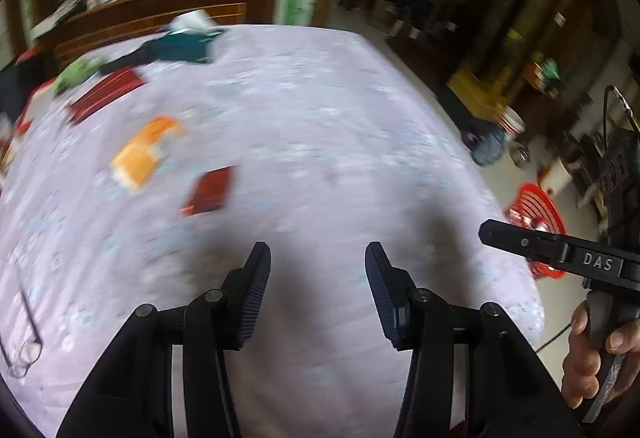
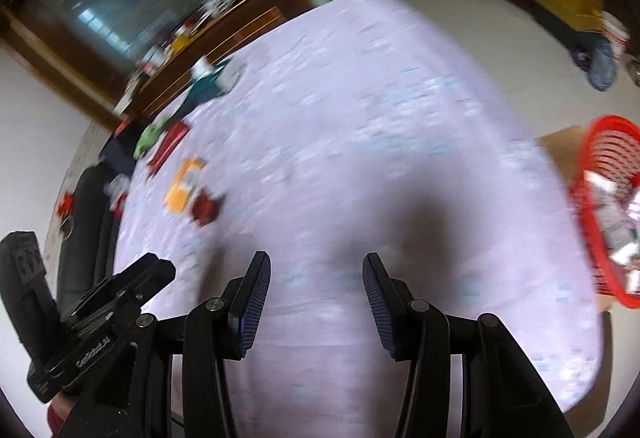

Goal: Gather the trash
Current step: 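Move both open tools back to the remaining trash on the table, then grasp the brown snack wrapper with the right tool while the left tool grasps the orange box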

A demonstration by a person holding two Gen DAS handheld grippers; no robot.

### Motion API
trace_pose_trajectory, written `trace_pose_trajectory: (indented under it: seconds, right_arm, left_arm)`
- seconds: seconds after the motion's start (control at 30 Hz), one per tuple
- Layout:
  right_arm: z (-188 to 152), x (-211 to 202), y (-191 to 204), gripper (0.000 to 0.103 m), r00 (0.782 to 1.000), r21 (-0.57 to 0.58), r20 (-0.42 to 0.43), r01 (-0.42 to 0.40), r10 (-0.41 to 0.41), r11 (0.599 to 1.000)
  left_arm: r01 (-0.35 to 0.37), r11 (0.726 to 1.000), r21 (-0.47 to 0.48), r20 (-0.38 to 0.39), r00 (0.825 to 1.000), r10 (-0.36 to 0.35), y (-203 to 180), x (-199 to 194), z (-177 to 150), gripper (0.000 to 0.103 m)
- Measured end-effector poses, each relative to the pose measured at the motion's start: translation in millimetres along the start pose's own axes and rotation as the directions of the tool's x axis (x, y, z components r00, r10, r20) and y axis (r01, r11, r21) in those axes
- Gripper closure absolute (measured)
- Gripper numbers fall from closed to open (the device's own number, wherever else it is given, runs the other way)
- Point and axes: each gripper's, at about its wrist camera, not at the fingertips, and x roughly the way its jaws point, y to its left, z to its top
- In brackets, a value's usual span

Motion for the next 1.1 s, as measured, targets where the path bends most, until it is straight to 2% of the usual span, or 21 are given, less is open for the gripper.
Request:
trace_pose_trajectory:
  seconds: [0.23,0.4,0.53,0.6,0.7,0.73,0.77,0.8,0.9,1.0,1.1]
  right_arm:
    - [10,70,81,0.045,0.989,-0.057,-0.091,-0.124,0.118,0.991]
    - [23,129,124,0.045,0.982,-0.076,-0.133,-0.145,0.134,0.987]
    - [37,167,136,0.045,0.982,-0.065,-0.156,-0.119,0.108,0.991]
    - [43,187,140,0.045,0.983,-0.065,-0.167,-0.082,0.070,0.995]
    - [46,213,139,0.046,0.975,-0.027,-0.212,-0.075,0.067,0.997]
    - [46,220,138,0.057,0.972,-0.019,-0.226,-0.070,0.064,0.997]
    - [44,224,138,0.069,0.969,-0.011,-0.234,-0.083,0.078,0.996]
    - [44,225,138,0.071,0.968,-0.005,-0.232,-0.102,0.098,0.995]
    - [43,216,139,0.076,0.975,-0.035,-0.208,-0.086,0.077,0.996]
    - [41,192,133,0.076,0.982,-0.042,-0.170,-0.088,0.079,0.995]
    - [35,164,124,0.076,0.988,-0.060,-0.136,-0.076,0.067,0.995]
  left_arm:
    - [-0.131,0.987,-0.097,0.012,0.991,0.133,103,-20,-11,0.055]
    - [-0.179,0.973,-0.146,0.012,0.983,0.183,155,-31,-13,0.054]
    - [-0.204,0.969,-0.137,0.014,0.978,0.208,176,-34,-7,0.050]
    - [-0.201,0.971,-0.131,0.015,0.979,0.205,181,-33,-3,0.045]
    - [-0.195,0.974,-0.114,0.020,0.980,0.199,184,-26,9,0.038]
    - [-0.195,0.975,-0.106,0.021,0.980,0.198,185,-24,13,0.037]
    - [-0.194,0.976,-0.095,0.019,0.980,0.197,186,-19,18,0.033]
    - [-0.194,0.977,-0.085,0.015,0.980,0.196,186,-13,25,0.032]
    - [-0.182,0.982,-0.055,0.013,0.983,0.183,185,5,42,0.032]
    - [-0.177,0.984,-0.020,0.003,0.984,0.178,183,30,59,0.031]
    - [-0.167,0.986,0.015,-0.039,0.985,0.168,182,65,76,0.031]
